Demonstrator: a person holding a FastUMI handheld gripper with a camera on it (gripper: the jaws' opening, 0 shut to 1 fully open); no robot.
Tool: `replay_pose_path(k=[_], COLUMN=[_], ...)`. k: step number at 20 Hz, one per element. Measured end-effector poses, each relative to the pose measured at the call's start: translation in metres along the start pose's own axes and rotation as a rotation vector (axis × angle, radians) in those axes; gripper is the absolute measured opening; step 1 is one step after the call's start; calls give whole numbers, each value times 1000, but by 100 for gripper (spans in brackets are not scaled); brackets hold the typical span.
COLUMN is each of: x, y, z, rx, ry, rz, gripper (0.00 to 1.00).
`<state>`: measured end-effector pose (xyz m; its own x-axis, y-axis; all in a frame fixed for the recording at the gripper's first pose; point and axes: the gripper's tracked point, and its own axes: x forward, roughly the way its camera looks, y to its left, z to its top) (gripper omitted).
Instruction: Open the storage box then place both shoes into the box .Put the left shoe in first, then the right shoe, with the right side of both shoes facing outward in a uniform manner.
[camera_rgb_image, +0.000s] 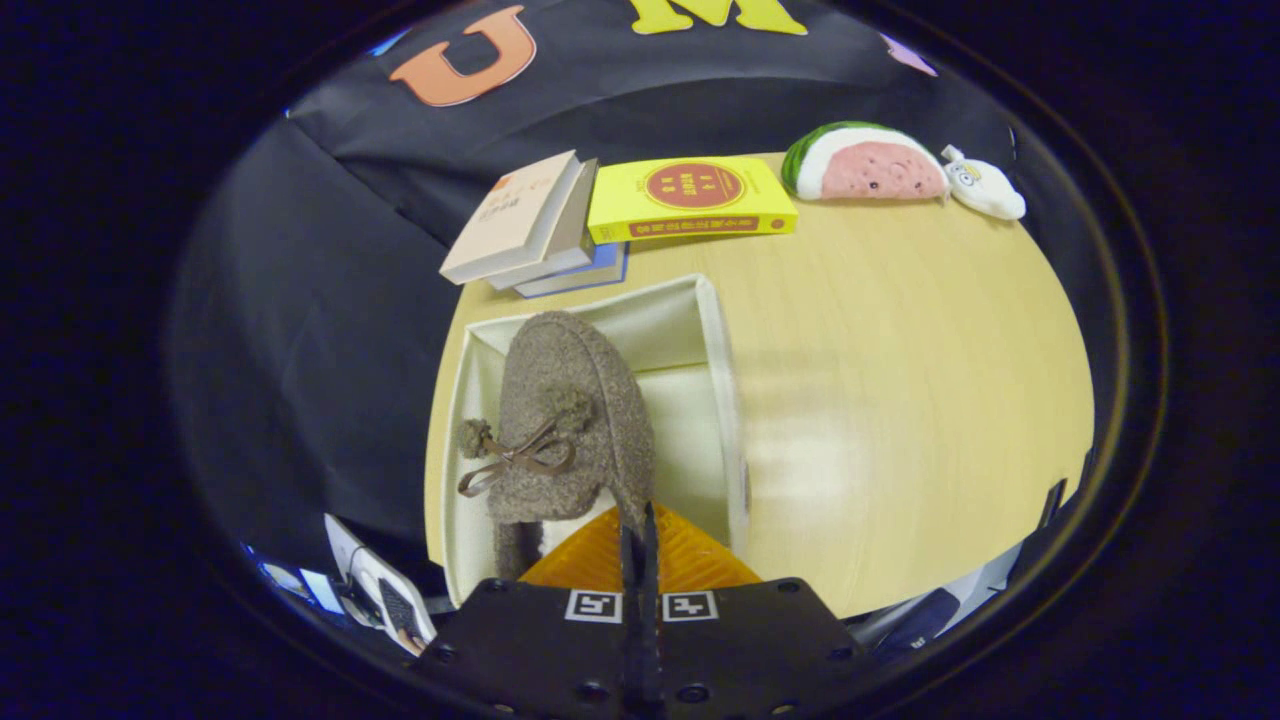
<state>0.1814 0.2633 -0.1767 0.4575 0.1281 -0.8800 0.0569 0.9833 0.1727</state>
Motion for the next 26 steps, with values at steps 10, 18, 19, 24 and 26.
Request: replay_pose_path(k=[10, 18, 19, 24, 26], x=[11, 6, 3, -20, -29], y=[-8, -1, 1, 15, 12], z=[-8, 0, -1, 0, 3], rx=[-5, -2, -9, -54, -60], ry=[-57, -135, -141, -197, -234], rz=[-119, -117, -113, -52, -53], gripper=[1, 12, 23, 70, 81])
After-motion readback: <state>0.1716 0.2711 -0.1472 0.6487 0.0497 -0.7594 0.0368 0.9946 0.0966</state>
